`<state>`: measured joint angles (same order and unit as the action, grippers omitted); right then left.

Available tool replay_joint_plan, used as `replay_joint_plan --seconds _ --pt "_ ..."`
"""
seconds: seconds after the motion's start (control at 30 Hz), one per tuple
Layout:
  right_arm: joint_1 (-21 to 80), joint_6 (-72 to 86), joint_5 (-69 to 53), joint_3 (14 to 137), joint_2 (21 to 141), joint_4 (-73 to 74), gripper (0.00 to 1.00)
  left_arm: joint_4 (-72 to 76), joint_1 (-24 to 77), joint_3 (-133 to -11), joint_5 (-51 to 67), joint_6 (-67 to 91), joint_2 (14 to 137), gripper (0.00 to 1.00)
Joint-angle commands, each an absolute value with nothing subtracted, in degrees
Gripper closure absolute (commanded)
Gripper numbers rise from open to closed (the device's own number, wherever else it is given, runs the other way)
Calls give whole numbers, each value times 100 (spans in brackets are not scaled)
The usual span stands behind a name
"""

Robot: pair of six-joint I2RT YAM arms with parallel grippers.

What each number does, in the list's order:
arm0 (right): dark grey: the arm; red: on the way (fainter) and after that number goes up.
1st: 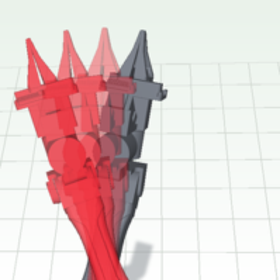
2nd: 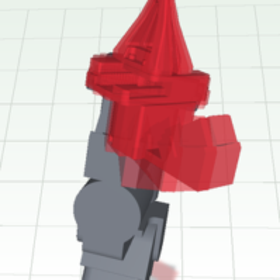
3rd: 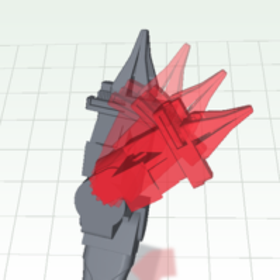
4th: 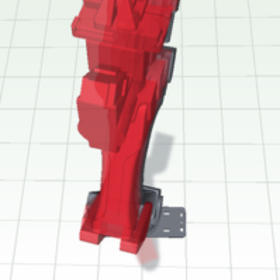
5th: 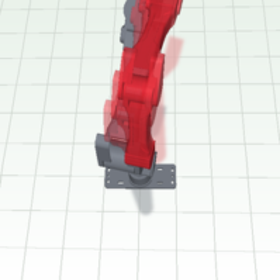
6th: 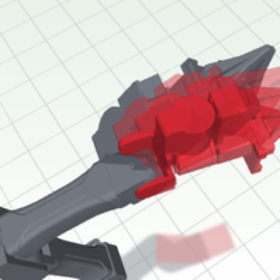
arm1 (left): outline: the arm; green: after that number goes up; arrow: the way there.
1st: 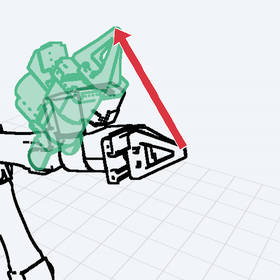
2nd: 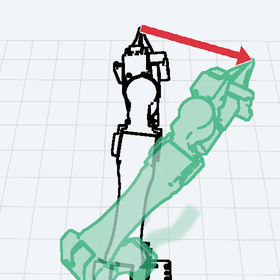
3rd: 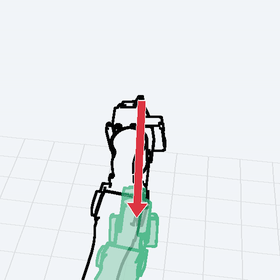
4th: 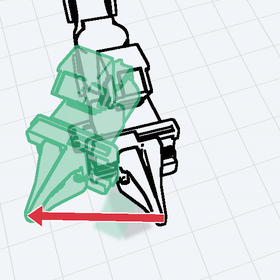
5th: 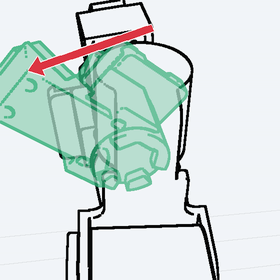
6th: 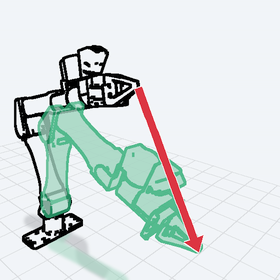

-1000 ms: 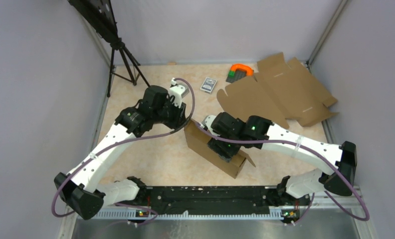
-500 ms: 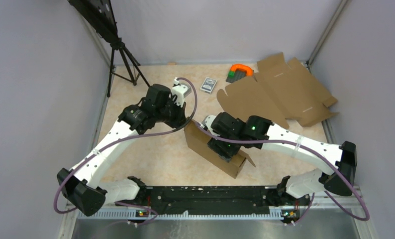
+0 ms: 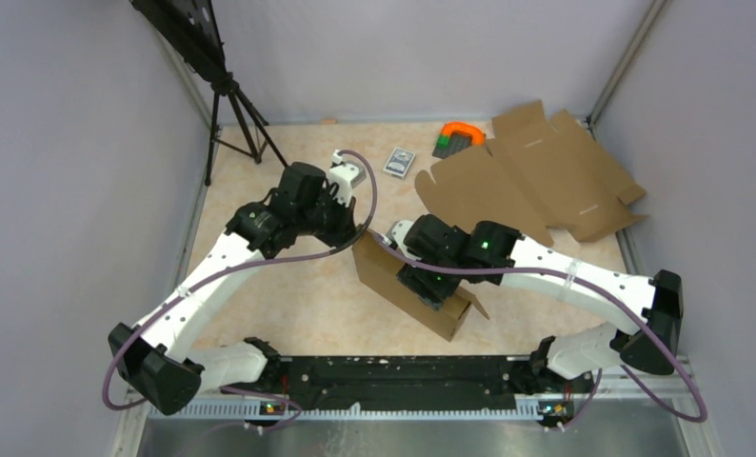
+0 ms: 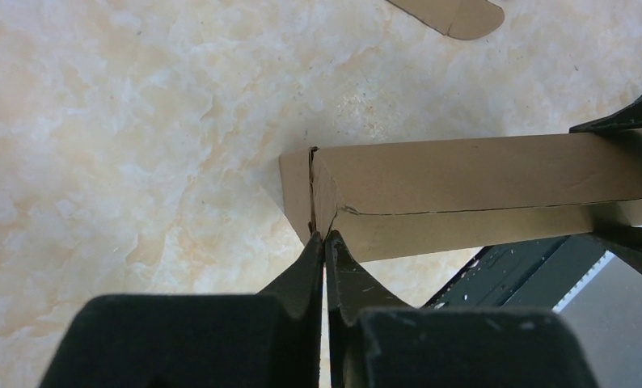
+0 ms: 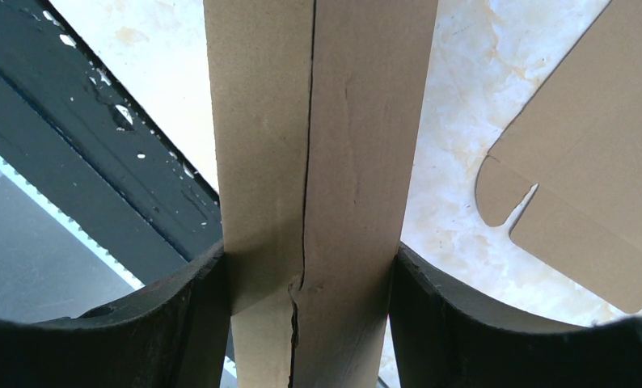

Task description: Fold the paper box

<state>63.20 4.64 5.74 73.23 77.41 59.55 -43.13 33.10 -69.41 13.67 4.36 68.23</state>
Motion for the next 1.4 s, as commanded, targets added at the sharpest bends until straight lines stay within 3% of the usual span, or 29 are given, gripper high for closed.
replay_joint_plan --seconds 0.0,0.63,0.73,0.77,1.0,1.37 --pt "6373 446 369 7308 7901 6049 42 -4237 3315 -6724 1363 335 6628 100" --pt "6380 431 325 7357 7954 6063 42 -4055 3318 -6513 1337 260 6422 100" --pt "6376 432 325 7356 7950 6058 42 -3950 3320 -6513 1376 332 6375 70" --pt "6379 432 319 7355 7951 6056 42 -3902 3318 -6505 1417 349 6360 68" --pt "6376 431 297 7339 7945 6062 42 -3620 3314 -6516 1494 437 6346 67" --pt "6374 439 290 7320 7927 6056 42 -3446 3315 -6575 1494 378 6595 77"
